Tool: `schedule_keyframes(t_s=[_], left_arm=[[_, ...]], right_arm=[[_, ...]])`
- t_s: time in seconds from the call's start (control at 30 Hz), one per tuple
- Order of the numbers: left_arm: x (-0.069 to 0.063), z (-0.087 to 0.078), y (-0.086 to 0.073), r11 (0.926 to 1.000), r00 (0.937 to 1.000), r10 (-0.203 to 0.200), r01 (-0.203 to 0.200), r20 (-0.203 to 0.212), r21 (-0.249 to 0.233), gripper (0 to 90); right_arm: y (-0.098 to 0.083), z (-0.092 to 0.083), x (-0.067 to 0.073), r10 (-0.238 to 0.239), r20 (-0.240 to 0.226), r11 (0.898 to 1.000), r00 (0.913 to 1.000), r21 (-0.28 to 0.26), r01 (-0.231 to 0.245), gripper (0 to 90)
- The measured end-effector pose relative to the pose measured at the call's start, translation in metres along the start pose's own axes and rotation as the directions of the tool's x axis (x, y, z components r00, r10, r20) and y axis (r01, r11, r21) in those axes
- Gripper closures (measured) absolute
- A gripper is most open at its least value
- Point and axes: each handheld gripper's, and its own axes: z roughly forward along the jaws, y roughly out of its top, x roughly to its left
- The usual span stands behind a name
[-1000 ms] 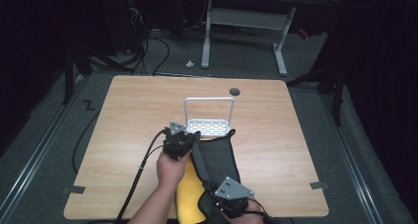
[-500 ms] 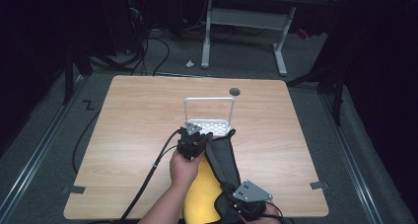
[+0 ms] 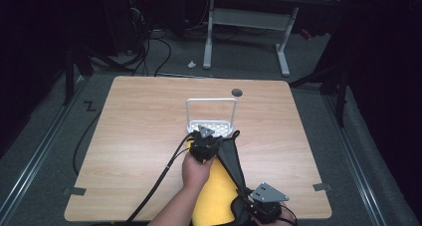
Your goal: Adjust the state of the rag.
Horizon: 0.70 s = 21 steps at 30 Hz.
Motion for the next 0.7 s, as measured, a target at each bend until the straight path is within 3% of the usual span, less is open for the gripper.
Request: schedule_keyframes(t_s=[0.17, 0.37, 0.5, 0.7], left_arm=[[-0.001, 0.001, 0.001, 0.9997, 0.9997, -0.002, 0.003, 0.023, -0.023, 65.7], [-0.005, -0.004, 0.004, 0.9975, 0.998, 0.006, -0.001, 0.064, -0.07, 49.8], [-0.006, -0.007, 0.006, 0.9965, 0.997, 0.003, 0.003, 0.077, -0.083, 46.0], [-0.005, -0.012, 0.007, 0.9962, 0.9965, 0.018, -0.011, 0.081, -0.087, 44.3]], right_arm=[[-0.007, -0.004, -0.005, 0.022, 0.003, 1.0, 0.9998, 0.01, -0.022, 71.5], [-0.006, -0.006, -0.007, 0.037, -0.003, 0.999, 0.9993, 0.003, -0.037, 71.3], [-0.006, -0.005, -0.005, 0.024, 0.0, 1.0, 0.9997, 0.006, -0.024, 71.3], [-0.003, -0.015, -0.008, 0.039, 0.026, 0.998, 0.9989, -0.043, -0.038, 70.3]])
